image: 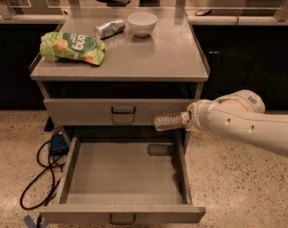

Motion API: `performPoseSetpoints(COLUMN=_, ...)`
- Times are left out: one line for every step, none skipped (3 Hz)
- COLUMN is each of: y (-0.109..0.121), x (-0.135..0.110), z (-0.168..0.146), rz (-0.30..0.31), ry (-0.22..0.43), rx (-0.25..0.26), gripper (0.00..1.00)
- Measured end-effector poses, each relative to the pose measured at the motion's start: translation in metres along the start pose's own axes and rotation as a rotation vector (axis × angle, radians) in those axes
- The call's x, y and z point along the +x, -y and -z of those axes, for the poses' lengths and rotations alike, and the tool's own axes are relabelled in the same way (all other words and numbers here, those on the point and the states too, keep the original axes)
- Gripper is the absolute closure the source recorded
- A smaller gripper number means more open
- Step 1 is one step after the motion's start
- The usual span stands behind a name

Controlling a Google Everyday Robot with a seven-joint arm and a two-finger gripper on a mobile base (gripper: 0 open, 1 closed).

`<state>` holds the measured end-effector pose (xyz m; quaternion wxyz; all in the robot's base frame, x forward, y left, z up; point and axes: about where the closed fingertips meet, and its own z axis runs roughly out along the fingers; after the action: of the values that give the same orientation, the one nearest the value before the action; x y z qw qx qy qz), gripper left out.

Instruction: Pick water bottle from middle drawer and place on counter

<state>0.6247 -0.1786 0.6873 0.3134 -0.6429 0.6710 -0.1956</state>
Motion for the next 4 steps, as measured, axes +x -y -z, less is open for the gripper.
performPoseSetpoints(y=-0.005, x=-0.019, z=-0.002, rz=0.027, ry=0.020, rx=-0.031, gripper=1.00)
performPoseSetpoints(y=0.015, x=-0.076, z=0.025, rz=0.158, ry=0.061, rx=-0.037, gripper=1.00)
performPoseSetpoints(y=0.078, x=-0.130, z=0.089, rz=0.260, ry=0.069, rx=0.044, gripper=1.00)
performPoseSetpoints(y=0.078, x=-0.130, z=0.089, rz=0.260, ry=0.069, rx=0.044, gripper=1.00)
